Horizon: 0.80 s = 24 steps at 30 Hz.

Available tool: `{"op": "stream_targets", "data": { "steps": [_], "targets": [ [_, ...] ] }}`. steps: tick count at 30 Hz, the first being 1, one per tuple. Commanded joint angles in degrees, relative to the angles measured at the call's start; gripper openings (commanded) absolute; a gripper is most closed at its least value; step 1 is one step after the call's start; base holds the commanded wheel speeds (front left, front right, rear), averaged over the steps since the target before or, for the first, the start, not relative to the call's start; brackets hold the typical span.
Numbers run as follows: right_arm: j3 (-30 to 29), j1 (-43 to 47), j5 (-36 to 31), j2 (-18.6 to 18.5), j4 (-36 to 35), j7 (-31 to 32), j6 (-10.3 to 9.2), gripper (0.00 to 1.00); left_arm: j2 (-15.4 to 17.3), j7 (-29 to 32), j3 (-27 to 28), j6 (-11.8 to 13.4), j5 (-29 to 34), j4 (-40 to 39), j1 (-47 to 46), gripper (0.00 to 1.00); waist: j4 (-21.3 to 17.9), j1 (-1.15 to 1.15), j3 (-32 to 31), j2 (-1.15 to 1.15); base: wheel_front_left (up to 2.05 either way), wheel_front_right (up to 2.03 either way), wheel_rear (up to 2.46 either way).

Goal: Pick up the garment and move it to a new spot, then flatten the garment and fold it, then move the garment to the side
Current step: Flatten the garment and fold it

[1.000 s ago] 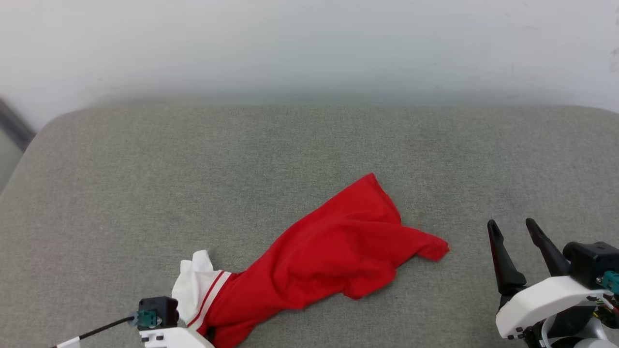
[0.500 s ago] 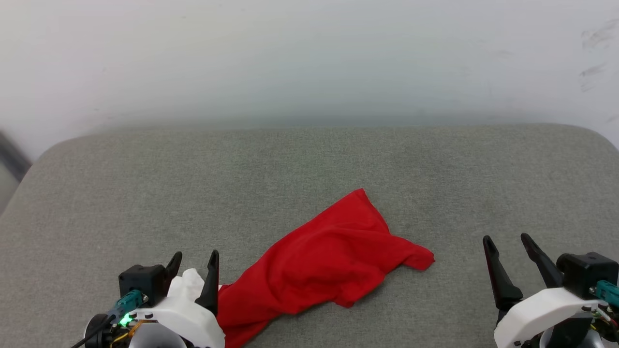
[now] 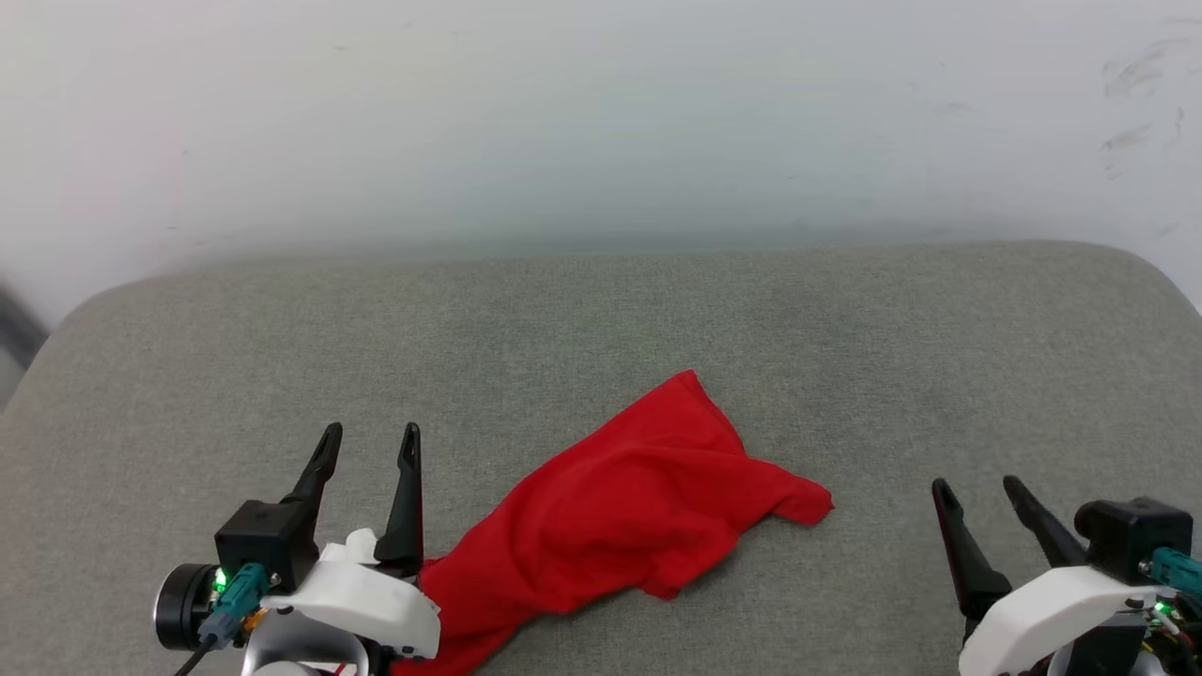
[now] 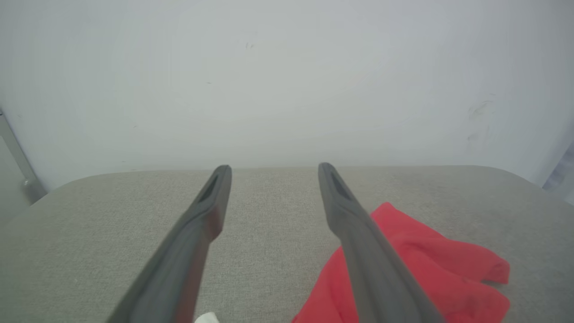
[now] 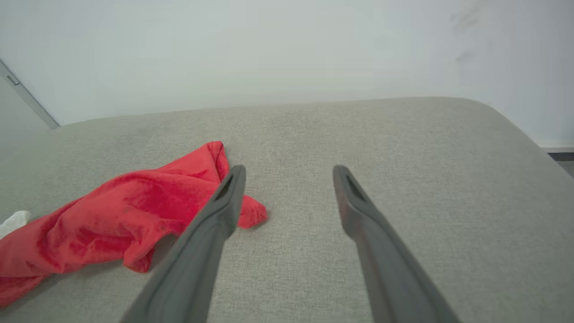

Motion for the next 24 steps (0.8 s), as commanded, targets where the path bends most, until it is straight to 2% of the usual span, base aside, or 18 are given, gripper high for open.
{"op": "stream_targets", "data": {
  "steps": [1, 5, 10, 15, 24],
  "targets": [
    [0.0, 0.4, 0.4, 0.0, 0.4, 0.3, -0.02, 1.0, 0.3, 0.0, 0.2, 0.3, 0.0, 0.1, -0.5, 1.0, 0.4, 0.0, 0.2, 0.0, 0.0, 0.0, 0.0],
    [-0.9, -0.8, 1.0, 0.0, 3.4, 3.5, -0.02, 1.0, -0.2, 0.3, -0.1, 0.5, -0.2, -0.3, -0.8, 1.0, 2.8, 0.0, 0.9, 0.0, 0.0, 0.0, 0.0],
    [0.0, -3.9, 2.9, -2.1, 7.4, 5.0, -0.02, 1.0, -0.8, -0.1, -0.7, -0.1, -0.4, -0.1, -1.6, 1.0, 6.9, 0.0, 3.4, 0.0, 0.0, 0.0, 0.0],
    [5.3, -9.1, 5.8, -4.8, 12.3, 8.2, -0.02, 1.0, -1.7, -0.9, -1.5, -1.0, -0.1, 0.5, -3.2, 1.0, 10.1, 0.0, 6.7, 0.0, 0.0, 0.0, 0.0],
    [13.9, -17.1, 10.8, -9.2, 21.7, 19.3, -0.02, 1.0, -3.2, -2.1, -2.2, -2.5, -0.1, 2.2, -6.6, 1.0, 13.3, 0.0, 10.0, 0.0, 0.0, 0.0, 0.0]
  ]
}}
